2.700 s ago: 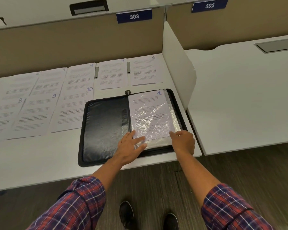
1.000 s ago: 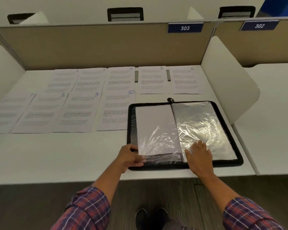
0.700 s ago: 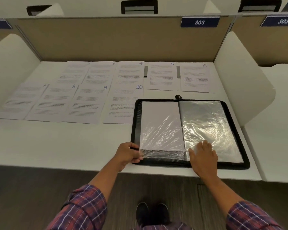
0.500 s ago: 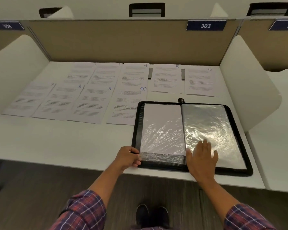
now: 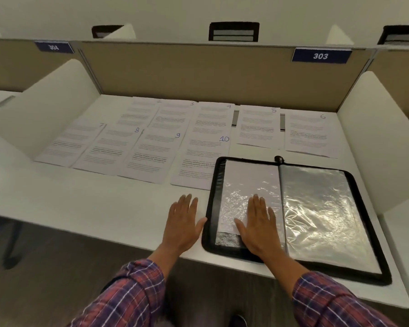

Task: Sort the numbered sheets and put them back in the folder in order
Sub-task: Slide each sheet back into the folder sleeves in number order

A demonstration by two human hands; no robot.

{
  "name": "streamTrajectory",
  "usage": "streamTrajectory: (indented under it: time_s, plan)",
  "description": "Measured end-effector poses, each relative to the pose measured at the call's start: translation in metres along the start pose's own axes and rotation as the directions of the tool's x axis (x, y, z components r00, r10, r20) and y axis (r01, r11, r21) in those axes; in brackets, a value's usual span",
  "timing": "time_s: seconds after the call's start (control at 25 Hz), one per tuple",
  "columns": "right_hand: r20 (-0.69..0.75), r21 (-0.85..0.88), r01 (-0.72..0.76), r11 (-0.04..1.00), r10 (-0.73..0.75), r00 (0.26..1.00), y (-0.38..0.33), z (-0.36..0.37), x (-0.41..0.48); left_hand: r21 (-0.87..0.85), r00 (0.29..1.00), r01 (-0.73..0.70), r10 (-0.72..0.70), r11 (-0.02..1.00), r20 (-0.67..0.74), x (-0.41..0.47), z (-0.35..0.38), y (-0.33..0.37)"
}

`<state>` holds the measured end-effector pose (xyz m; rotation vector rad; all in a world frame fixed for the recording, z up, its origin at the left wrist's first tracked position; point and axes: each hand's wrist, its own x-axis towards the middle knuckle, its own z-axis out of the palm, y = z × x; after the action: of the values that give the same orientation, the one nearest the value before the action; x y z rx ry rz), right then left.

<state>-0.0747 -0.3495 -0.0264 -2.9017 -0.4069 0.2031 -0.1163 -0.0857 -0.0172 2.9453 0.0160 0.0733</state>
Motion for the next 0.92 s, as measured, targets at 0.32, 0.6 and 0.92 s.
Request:
streamTrajectory:
  time_s: [0.32, 0.6, 0.92]
  plan:
    - [-0.094, -0.073, 0.047, 0.996, -0.053, 0.994, -0.119, 0.023, 0.081, 0.137, 1.000, -0.011, 0.008, 0.990, 0.018, 0.034, -0.020, -0.133]
    - [-0.135, -0.047, 0.060, 0.997, -0.066, 0.989, -0.280, 0.040, 0.150, 0.187, 1.000, -0.015, 0.014, 0.982, 0.005, 0.057, -0.063, -0.288]
    - [-0.114, -0.068, 0.101, 0.993, -0.108, 0.988, -0.396, 0.033, 0.238, 0.161, 1.000, -0.008, 0.009, 0.987, -0.008, 0.130, -0.100, -0.381]
